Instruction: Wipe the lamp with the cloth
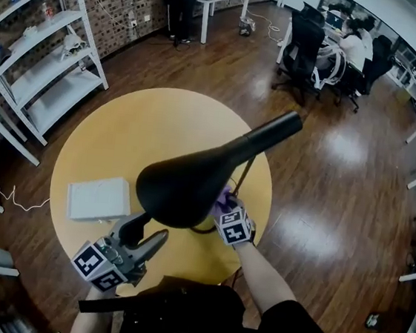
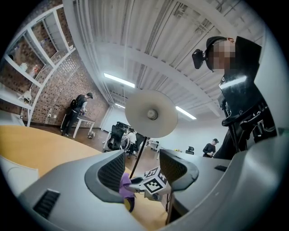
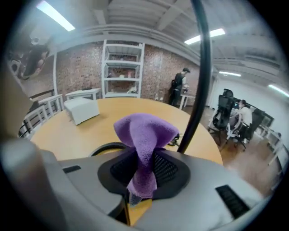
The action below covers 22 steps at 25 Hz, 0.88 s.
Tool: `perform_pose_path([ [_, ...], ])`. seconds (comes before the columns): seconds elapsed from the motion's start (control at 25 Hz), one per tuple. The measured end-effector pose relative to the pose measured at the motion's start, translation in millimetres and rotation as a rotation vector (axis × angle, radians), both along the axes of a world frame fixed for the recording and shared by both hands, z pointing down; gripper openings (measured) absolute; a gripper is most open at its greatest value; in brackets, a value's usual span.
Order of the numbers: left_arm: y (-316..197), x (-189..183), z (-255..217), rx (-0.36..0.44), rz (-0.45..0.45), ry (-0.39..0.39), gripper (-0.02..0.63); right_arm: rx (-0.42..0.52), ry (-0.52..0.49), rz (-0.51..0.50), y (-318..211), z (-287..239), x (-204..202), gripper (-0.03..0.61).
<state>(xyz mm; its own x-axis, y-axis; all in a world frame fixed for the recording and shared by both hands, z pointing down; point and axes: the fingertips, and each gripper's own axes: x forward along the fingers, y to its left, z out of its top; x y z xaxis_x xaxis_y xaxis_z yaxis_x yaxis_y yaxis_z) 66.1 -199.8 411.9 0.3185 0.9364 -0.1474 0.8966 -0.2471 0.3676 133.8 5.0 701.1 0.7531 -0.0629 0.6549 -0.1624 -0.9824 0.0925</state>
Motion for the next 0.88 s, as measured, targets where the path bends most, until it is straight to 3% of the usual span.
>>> perform_pose_path([
  [0.08,0,0,4,0.039,-0.009,0.011,0.229,-0.004,0.06,0.055,5,-10,11,0.089],
  [0.16,2,2,5,0.058,-0.022,0.024,0.229,-0.031,0.09,0.046,2,-20,19,0.089],
  [0.32,9,3,8,0.067,-0.037,0.002,0.229,-0.139,0.04,0.063,2,-9,25,0.089],
  [0.48,20,-3,6,0.059,-0.054,-0.009,0.229,-0.045,-0.039,0.098,-1,17,24,0.089],
  [0.68,18,0,6,0.057,-0.097,-0.038,0.229,0.033,-0.099,-0.014,-24,20,32,0.089],
  [0.88,16,-3,11,0.083,-0.131,-0.06,0.229,0.051,-0.124,-0.153,-47,24,34,0.089],
])
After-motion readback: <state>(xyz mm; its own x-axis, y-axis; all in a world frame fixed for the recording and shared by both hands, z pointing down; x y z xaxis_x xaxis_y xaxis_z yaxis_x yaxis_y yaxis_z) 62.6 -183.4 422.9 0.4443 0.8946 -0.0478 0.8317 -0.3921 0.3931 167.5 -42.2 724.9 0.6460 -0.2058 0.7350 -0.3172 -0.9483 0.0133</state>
